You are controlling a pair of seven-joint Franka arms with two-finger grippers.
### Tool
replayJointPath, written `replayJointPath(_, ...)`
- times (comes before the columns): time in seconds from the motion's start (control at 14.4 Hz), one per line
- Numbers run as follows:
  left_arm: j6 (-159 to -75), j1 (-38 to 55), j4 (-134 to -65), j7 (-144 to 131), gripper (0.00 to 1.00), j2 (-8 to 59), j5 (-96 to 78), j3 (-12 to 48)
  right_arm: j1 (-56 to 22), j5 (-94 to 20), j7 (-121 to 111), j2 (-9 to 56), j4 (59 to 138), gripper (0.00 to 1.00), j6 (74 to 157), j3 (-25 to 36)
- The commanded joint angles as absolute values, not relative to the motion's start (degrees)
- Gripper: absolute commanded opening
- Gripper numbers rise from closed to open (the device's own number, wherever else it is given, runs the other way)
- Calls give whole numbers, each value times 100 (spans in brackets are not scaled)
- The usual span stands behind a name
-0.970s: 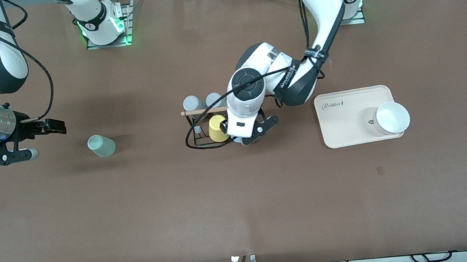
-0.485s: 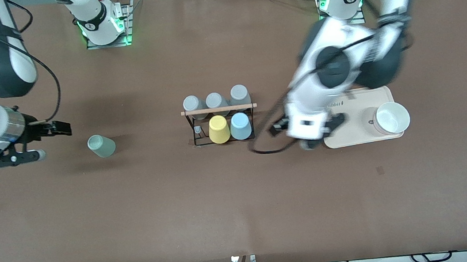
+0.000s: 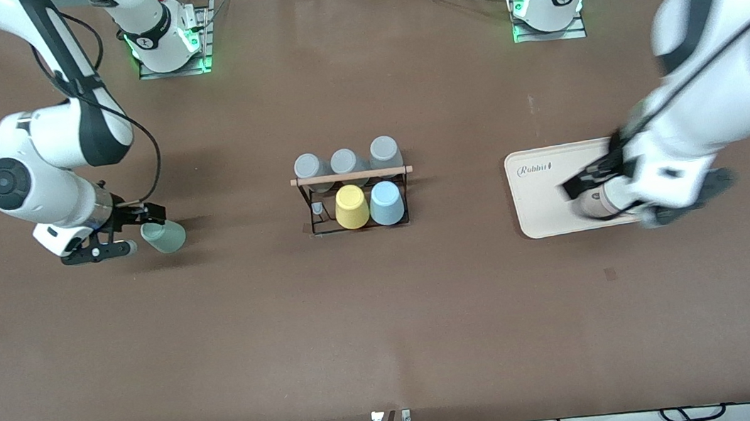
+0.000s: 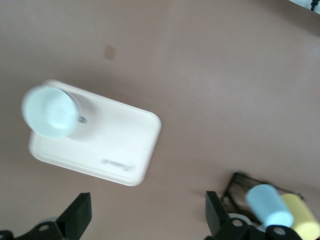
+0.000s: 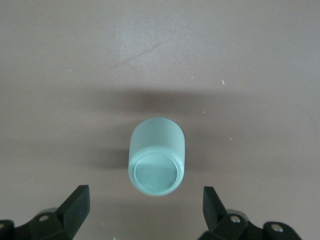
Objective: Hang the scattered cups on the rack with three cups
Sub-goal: 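Open the left gripper and withdraw while the right gripper grasps the teal cup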
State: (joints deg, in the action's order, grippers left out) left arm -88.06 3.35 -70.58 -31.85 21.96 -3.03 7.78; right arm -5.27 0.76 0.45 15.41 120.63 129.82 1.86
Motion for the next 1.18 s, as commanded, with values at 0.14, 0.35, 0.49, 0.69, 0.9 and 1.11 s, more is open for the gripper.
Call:
replayJointPath(0.14,-8420,-781,-7653,-1122,100,1321,-281,888,-449,97,158,2047,12067,100,13490,220)
replayJointPath(0.35,-8437,-678,-8233,-292,100,740,-281,433,-422,97,167,2171,12050,100,13588,220)
replayJointPath(0.49,-8490,-493,-8760,69,100,249,-273,186,-431,88,167,2197,12059,100,13579,220)
replayJointPath(0.69,-8963,-317,-9700,141,100,-586,-115,167,-439,88,167,2241,12041,100,13588,220)
replayJointPath(0.9,-9053,-334,-9932,141,100,-817,-18,219,-448,88,141,2320,11997,67,13623,202)
replayJointPath(1.11,-9044,-352,-9853,132,100,-800,-18,185,-597,88,141,2312,11962,35,13597,185)
